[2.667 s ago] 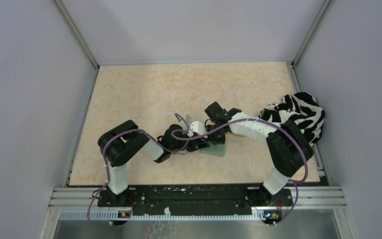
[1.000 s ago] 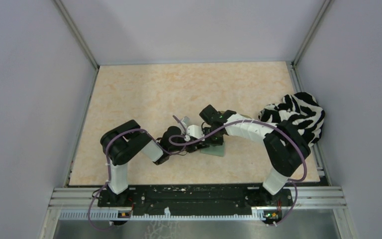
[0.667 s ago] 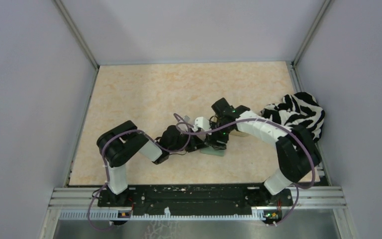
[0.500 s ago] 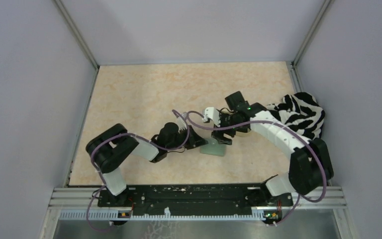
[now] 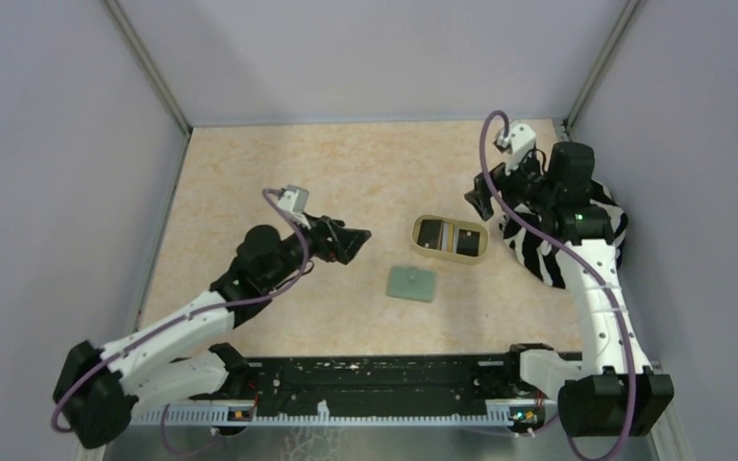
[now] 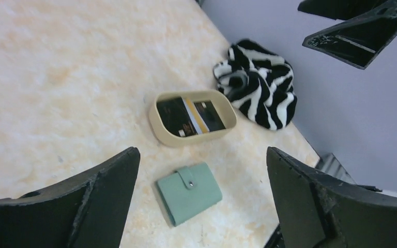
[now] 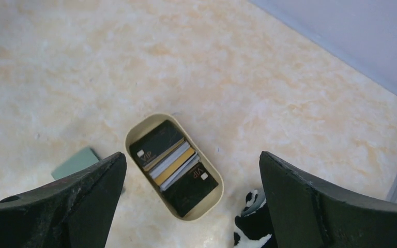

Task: Put the credit cards into the card holder
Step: Reset both arms

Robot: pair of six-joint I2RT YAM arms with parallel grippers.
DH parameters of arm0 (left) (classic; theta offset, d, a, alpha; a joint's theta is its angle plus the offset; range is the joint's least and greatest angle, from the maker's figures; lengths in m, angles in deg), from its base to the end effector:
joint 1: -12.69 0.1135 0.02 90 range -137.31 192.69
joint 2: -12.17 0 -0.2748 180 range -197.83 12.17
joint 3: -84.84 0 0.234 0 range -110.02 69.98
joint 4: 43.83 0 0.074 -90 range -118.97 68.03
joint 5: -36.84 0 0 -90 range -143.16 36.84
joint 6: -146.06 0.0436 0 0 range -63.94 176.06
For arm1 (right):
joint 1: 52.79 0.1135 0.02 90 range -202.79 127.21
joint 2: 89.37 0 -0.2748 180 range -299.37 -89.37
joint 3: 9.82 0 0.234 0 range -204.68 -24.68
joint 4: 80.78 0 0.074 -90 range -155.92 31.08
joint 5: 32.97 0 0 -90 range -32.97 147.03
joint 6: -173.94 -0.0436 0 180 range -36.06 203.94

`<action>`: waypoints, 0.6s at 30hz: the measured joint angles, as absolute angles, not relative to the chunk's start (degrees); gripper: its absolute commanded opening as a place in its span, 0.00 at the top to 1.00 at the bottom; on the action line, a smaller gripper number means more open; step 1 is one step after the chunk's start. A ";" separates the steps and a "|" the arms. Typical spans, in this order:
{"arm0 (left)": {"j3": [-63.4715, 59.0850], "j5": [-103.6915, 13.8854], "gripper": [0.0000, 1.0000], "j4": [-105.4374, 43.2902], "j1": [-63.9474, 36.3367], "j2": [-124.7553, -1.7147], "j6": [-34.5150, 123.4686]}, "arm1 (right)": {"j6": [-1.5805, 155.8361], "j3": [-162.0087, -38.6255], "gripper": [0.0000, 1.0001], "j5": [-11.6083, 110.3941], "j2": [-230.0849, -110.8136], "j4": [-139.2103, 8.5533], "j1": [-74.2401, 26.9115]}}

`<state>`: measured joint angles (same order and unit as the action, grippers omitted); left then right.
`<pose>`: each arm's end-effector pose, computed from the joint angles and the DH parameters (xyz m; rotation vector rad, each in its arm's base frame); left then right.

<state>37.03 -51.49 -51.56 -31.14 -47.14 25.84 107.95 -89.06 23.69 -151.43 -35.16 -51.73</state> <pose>0.1624 -0.1577 0.2954 0.2292 1.7206 -0.9987 0.2114 0.0279 0.3728 -0.7687 1.8423 0.3438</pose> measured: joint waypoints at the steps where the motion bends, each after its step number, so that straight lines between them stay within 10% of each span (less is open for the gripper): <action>1: 37.18 -52.87 0.01 -50.40 -31.14 -44.03 26.98 | 105.61 -89.70 0.02 24.19 -151.06 -36.01 -52.08; 18: 25.22 -52.24 0.01 -27.06 -30.92 -25.08 34.28 | 80.74 -97.28 0.02 13.31 -147.82 -36.32 -55.51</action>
